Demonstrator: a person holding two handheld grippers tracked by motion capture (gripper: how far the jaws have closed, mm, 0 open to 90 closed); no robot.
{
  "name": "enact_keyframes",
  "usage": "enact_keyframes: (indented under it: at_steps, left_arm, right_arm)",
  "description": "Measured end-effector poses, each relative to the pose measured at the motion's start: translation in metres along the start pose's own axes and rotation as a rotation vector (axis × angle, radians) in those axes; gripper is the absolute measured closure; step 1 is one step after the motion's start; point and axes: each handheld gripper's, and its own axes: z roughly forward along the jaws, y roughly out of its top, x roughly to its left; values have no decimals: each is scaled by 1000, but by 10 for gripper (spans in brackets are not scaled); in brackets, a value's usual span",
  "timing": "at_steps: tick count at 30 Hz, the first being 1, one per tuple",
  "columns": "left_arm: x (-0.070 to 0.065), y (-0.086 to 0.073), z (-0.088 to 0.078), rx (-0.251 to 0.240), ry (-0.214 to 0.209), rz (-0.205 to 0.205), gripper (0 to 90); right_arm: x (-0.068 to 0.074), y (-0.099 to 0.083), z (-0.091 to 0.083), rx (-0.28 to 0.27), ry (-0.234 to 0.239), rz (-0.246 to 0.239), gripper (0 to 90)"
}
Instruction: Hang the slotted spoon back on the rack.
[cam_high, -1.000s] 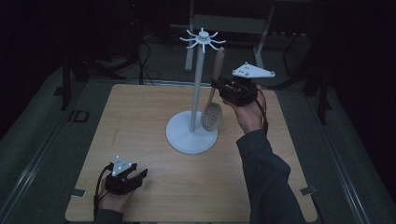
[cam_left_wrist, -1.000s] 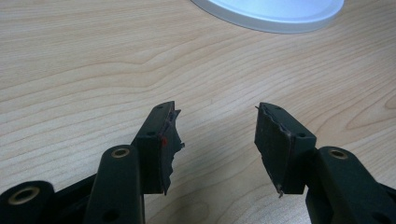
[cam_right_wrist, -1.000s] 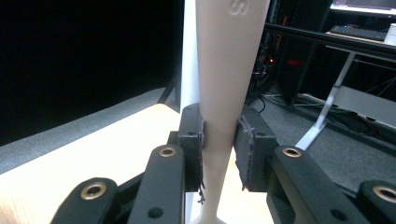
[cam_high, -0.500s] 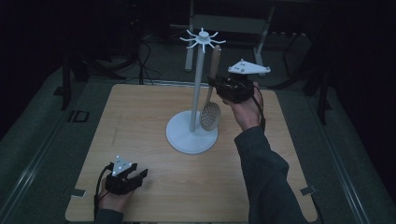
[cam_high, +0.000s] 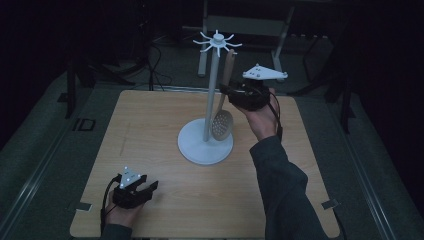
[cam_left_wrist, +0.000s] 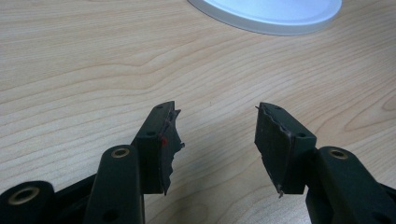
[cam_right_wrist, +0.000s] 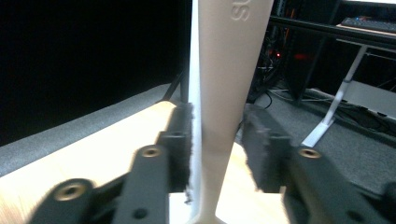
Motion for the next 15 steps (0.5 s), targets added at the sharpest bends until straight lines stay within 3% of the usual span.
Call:
enact_keyframes:
  at_steps: [6,11,15]
  left_arm:
    - [0,0,0,0,1,0,485]
    - [0,0,0,0,2,0,484]
    - [0,0,0,0,3,0,483]
  right_arm:
    - [0,-2,-3,-9,-30,-6,483]
    - [-2,-9,-8,7,-60,-14,301]
    - [-1,-15,-13,20,-77,-18,238]
